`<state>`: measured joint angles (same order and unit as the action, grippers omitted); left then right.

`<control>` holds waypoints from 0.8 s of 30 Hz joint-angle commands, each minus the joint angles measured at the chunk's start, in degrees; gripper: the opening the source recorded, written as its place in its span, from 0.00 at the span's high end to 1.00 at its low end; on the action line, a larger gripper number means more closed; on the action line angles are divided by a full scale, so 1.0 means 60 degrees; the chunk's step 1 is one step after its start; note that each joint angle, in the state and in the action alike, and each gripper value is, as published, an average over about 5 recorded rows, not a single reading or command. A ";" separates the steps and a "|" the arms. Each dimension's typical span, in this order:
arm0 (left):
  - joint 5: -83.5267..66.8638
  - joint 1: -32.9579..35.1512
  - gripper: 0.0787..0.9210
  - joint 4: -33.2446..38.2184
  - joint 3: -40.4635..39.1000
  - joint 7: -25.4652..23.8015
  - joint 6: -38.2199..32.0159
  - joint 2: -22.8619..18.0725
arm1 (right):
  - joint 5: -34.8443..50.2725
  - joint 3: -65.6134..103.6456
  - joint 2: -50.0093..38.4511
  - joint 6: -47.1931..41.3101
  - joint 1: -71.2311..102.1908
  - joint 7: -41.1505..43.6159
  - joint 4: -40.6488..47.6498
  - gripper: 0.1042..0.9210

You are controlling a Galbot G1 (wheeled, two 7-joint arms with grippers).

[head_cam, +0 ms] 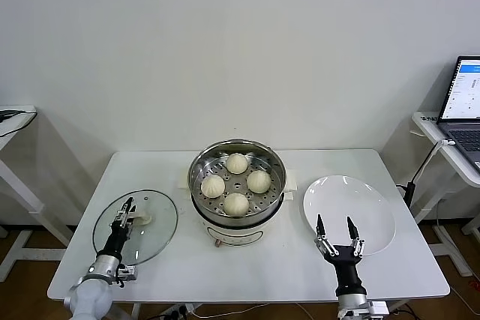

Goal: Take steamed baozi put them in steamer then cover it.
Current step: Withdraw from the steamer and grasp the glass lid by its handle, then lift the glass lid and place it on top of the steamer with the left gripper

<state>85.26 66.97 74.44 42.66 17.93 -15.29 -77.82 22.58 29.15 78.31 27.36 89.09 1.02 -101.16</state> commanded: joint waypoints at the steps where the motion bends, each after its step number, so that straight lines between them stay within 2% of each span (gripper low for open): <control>1: 0.0064 -0.0044 0.56 -0.0039 -0.0010 0.0130 -0.0109 -0.0028 | -0.0037 -0.0001 0.0009 0.0031 -0.0012 -0.0015 0.0046 0.12; 8: 0.0059 0.0146 0.80 0.0439 0.0032 0.0181 -0.0150 -0.0065 | -0.0040 -0.0015 0.0021 0.0063 -0.0031 -0.0028 0.0041 0.12; 11: -0.0008 0.0394 0.86 0.1041 0.0116 0.0160 -0.0120 -0.0054 | -0.0039 -0.0023 0.0033 0.0069 -0.0036 -0.0034 0.0021 0.12; 17: -0.0894 0.1303 0.87 0.3155 0.0373 -0.0378 0.0445 0.0240 | -0.0032 -0.0081 -0.0002 0.0045 -0.0033 -0.0048 -0.0054 0.12; 24: -0.2796 0.2012 0.87 0.5524 0.0404 -0.2306 0.1851 0.1105 | 0.0057 -0.0066 -0.0099 0.0030 -0.0004 -0.0047 -0.0187 0.12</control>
<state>80.50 72.83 87.79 44.84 15.50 -12.73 -76.12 22.67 28.66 77.93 27.60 89.01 0.74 -101.94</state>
